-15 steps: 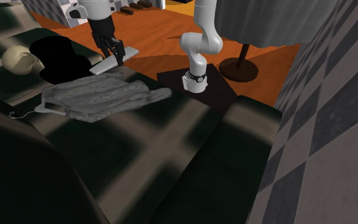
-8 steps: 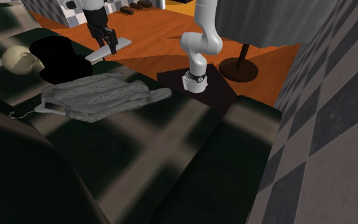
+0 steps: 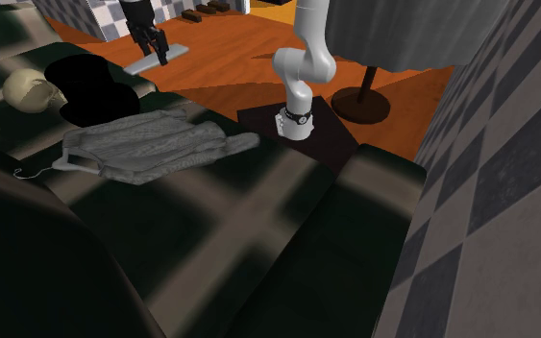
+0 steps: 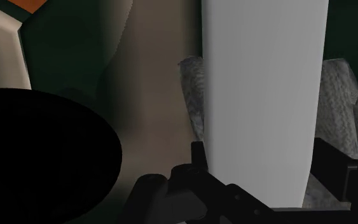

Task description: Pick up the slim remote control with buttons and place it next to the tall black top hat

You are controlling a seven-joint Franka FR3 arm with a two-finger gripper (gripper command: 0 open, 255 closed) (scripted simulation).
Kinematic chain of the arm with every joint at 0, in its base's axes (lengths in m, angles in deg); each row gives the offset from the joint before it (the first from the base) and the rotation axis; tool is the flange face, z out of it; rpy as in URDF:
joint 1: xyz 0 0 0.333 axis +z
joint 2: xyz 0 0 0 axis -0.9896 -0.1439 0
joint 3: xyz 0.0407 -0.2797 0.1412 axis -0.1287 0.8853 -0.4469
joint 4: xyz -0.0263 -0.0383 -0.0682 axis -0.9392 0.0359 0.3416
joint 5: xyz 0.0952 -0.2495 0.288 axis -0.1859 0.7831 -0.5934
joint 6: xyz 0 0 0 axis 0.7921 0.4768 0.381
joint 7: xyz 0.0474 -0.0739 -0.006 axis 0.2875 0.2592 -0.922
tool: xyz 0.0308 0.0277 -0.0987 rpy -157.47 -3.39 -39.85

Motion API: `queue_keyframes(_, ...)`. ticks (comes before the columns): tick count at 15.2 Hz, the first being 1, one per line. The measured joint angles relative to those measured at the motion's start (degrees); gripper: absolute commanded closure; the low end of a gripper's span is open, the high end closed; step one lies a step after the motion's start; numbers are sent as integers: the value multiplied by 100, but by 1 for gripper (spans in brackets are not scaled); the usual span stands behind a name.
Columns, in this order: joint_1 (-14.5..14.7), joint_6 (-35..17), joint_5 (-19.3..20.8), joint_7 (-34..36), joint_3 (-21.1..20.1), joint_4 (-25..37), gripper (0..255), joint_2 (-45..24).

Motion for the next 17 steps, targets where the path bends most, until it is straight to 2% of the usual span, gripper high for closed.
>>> queue_keyframes(6, -312, 11, -225, -1011, 654, 381, 255, -414)
queue_keyframes(11, -710, 49, -785, -2053, 1249, 912, 255, -1156)
queue_keyframes(13, -814, 26, -877, -2260, 1335, 949, 255, -1262)
queue_keyframes(17, -836, -244, -882, -2316, 1354, 680, 255, -1267)
